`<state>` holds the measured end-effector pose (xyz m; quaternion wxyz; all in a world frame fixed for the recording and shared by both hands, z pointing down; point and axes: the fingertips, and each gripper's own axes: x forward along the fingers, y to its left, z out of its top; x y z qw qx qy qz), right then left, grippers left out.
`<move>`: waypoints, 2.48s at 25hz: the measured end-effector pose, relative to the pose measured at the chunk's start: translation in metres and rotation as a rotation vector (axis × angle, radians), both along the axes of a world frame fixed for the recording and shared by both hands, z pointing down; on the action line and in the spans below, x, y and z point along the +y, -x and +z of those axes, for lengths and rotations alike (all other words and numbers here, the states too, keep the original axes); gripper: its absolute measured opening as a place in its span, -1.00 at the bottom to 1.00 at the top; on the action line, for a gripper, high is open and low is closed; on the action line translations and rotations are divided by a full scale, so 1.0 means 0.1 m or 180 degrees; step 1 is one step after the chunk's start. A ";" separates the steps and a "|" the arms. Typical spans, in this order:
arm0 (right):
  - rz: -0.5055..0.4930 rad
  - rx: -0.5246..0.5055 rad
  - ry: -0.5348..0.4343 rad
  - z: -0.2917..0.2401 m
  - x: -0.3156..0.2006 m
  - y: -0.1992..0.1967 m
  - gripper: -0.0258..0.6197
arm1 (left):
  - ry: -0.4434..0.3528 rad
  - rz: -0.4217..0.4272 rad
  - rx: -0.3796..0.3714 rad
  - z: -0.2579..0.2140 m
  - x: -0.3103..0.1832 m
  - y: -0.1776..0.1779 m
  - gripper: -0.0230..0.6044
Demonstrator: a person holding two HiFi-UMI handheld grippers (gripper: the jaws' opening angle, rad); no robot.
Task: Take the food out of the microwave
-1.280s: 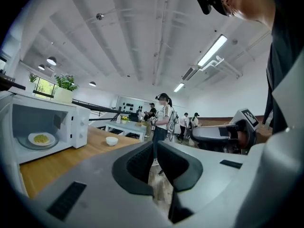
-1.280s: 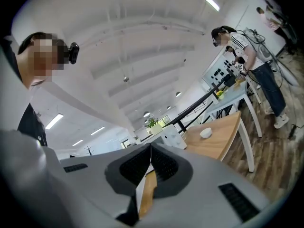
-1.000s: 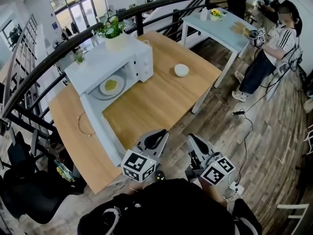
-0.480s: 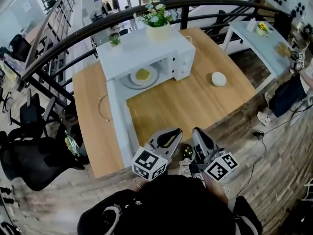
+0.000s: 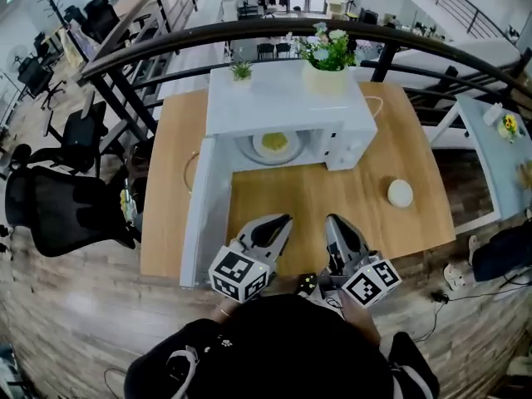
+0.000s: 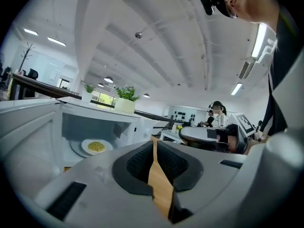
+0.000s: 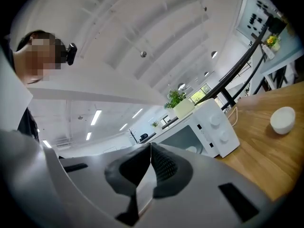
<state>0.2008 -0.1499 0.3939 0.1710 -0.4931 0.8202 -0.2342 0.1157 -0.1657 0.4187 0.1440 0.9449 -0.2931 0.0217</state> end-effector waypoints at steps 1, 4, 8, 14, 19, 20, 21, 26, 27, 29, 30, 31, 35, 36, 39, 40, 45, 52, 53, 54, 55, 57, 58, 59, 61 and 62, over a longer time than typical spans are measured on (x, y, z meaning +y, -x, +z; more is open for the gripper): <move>-0.0044 -0.0005 0.0002 0.01 -0.04 -0.06 -0.92 | -0.0004 -0.0095 -0.0022 0.00 -0.05 -0.01 -0.82; -0.0152 -0.0022 0.0012 0.05 -0.17 -0.24 -0.92 | 0.0019 -0.0376 -0.0083 0.04 -0.19 -0.02 -0.82; -0.0261 -0.0051 0.0054 0.14 -0.31 -0.43 -0.92 | 0.0030 -0.0668 -0.0188 0.08 -0.35 -0.01 -0.82; -0.0451 -0.0078 0.0051 0.18 -0.46 -0.58 -0.92 | 0.0048 -0.0944 -0.0343 0.10 -0.45 -0.01 -0.82; -0.0561 -0.0014 0.0076 0.25 -0.52 -0.66 -0.92 | 0.0044 -0.1019 -0.0527 0.15 -0.50 -0.07 -0.82; -0.0577 0.0007 0.0081 0.26 -0.54 -0.66 -0.90 | 0.0040 -0.1044 -0.0540 0.15 -0.52 -0.06 -0.82; -0.0591 0.0033 0.0084 0.27 -0.56 -0.66 -0.90 | 0.0032 -0.1076 -0.0549 0.15 -0.54 -0.05 -0.82; -0.0622 0.0131 0.0161 0.37 -0.70 -0.61 -0.84 | 0.0008 -0.1171 -0.0627 0.19 -0.70 0.06 -0.82; -0.0618 0.0140 0.0175 0.38 -0.73 -0.58 -0.84 | 0.0018 -0.1190 -0.0631 0.20 -0.74 0.10 -0.82; -0.0597 0.0172 0.0212 0.41 -0.82 -0.55 -0.83 | 0.0045 -0.1232 -0.0622 0.24 -0.84 0.18 -0.82; -0.0579 0.0189 0.0236 0.42 -0.87 -0.53 -0.83 | 0.0065 -0.1248 -0.0621 0.26 -0.90 0.21 -0.82; -0.0556 0.0203 0.0254 0.43 -0.92 -0.51 -0.83 | 0.0085 -0.1257 -0.0626 0.27 -0.96 0.25 -0.81; -0.0469 0.0247 0.0268 0.44 -1.17 -0.38 -0.81 | 0.0134 -0.1262 -0.0642 0.33 -1.25 0.38 -0.68; -0.0457 0.0259 0.0284 0.46 -1.23 -0.35 -0.80 | 0.0160 -0.1255 -0.0636 0.36 -1.32 0.40 -0.67; -0.0426 0.0323 0.0340 0.52 -1.41 -0.27 -0.79 | 0.0251 -0.1236 -0.0623 0.48 -1.51 0.42 -0.62; -0.0409 0.0341 0.0356 0.54 -1.47 -0.25 -0.78 | 0.0284 -0.1244 -0.0617 0.52 -1.57 0.43 -0.59; -0.0304 0.0446 0.0480 0.69 -1.72 -0.13 -0.71 | 0.0490 -0.1238 -0.0547 0.76 -1.87 0.50 -0.45; -0.0113 0.0585 0.0707 0.96 -2.02 -0.01 -0.63 | 0.0762 -0.1201 -0.0553 1.08 -2.21 0.52 -0.44; -0.0078 0.0603 0.0741 0.99 -2.06 0.00 -0.61 | 0.0787 -0.1182 -0.0591 1.12 -2.26 0.51 -0.44; -0.0042 0.0630 0.0768 1.03 -2.11 0.01 -0.59 | 0.0806 -0.1167 -0.0635 1.16 -2.30 0.50 -0.44; -0.0005 0.0663 0.0784 1.06 -2.15 0.02 -0.56 | 0.0821 -0.1157 -0.0678 1.20 -2.35 0.49 -0.44; 0.0069 0.0732 0.0796 1.12 -2.23 0.05 -0.55 | 0.0851 -0.1141 -0.0737 1.26 -2.42 0.49 -0.41; 0.0102 0.0764 0.0808 1.15 -2.28 0.07 -0.55 | 0.0871 -0.1134 -0.0751 1.29 -2.45 0.50 -0.38; 0.0130 0.0792 0.0830 1.19 -2.31 0.08 -0.55 | 0.0895 -0.1131 -0.0754 1.32 -2.48 0.50 -0.34; 0.0172 0.0841 0.0888 1.26 -2.39 0.11 -0.54 | 0.0951 -0.1147 -0.0742 1.38 -2.54 0.52 -0.30; 0.0193 0.0871 0.0916 1.30 -2.42 0.12 -0.54 | 0.0982 -0.1155 -0.0736 1.42 -2.56 0.52 -0.30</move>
